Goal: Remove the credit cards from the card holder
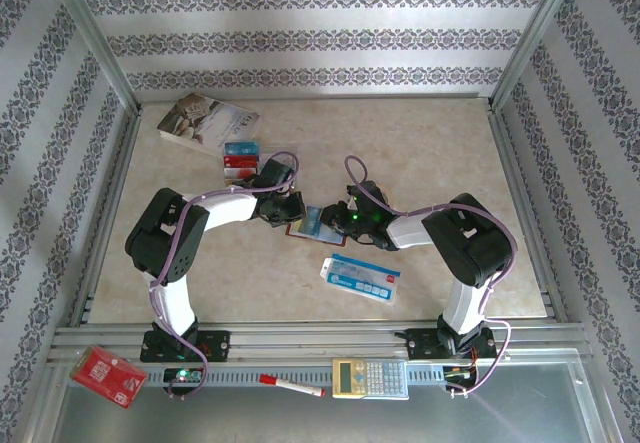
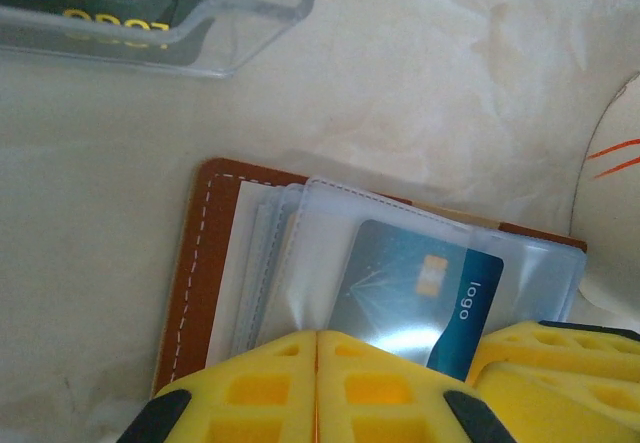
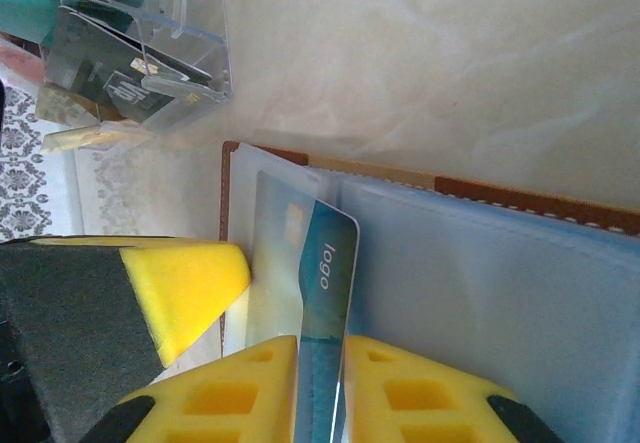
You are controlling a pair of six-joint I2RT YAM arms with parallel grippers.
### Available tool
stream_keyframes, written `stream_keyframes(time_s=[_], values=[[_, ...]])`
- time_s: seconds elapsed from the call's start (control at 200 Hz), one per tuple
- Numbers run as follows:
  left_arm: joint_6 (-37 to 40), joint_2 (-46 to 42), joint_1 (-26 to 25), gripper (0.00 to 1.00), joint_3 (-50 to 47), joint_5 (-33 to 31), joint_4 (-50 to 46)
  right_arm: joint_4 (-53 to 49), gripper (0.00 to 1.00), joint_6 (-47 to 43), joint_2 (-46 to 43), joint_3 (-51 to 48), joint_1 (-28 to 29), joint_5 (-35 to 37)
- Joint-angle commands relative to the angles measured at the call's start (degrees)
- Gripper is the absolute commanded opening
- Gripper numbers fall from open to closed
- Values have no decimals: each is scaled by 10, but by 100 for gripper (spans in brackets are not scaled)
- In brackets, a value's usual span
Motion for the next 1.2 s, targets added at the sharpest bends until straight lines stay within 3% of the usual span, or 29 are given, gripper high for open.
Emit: stream_keyframes(time_s=[0.0,0.295,0.52,0.674,1.194], values=[[-1,19,-5,9,1,-12,-42,15,21,9,17,4,9,7],[-1,13,-5,9,4,-22,-44,25,11,11,24,-1,14,9],[-4,13,-5,12,6,-30,-45,24,4,-3,-19,-39,-7,26],[-5,9,-5,18,6,-35,-44,8,0,-23,-62,-65,-20,37],[-9,-58,2,38,26,-12,-25,-6,0,-82,-197,-91,-38,30]])
